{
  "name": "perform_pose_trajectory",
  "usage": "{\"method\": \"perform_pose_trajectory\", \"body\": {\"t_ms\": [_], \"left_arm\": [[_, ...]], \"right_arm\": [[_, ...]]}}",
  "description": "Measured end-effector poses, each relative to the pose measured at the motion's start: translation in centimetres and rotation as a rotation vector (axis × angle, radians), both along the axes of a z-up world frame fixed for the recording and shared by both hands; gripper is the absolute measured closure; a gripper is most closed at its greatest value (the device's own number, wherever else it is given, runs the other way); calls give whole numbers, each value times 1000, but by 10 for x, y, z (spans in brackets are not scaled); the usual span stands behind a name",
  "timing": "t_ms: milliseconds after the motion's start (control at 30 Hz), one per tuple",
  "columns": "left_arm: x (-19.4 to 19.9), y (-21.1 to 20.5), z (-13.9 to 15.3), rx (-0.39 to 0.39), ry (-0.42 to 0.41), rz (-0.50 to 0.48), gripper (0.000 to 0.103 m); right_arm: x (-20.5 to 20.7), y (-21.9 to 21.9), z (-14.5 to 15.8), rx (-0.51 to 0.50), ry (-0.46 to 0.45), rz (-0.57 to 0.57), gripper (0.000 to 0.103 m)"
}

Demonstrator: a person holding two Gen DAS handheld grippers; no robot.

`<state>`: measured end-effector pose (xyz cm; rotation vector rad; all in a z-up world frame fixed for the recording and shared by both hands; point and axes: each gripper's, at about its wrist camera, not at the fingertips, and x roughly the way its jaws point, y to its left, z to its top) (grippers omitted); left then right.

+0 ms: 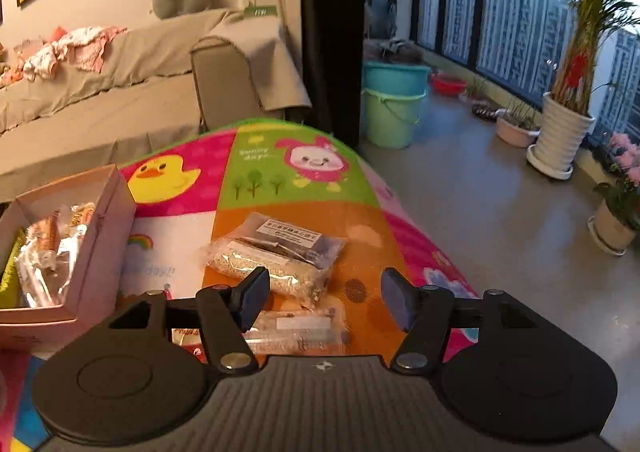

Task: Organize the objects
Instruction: 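Move the right gripper toward the red quail-egg packet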

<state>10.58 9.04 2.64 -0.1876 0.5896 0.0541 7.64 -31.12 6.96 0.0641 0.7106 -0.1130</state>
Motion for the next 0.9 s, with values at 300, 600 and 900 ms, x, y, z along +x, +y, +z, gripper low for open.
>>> {"method": "perform_pose_trajectory", "body": {"t_ms": [300, 600, 900], "left_arm": [[0, 0, 0, 0, -1, 0, 84], [0, 1, -1, -1, -1, 0, 84], [0, 1, -1, -2, -2, 0, 84]], "right_arm": [[113, 3, -38, 50, 56, -23, 51], [112, -4, -50, 105, 136, -20, 56], [22, -9, -41, 264, 173, 17, 56]]}}
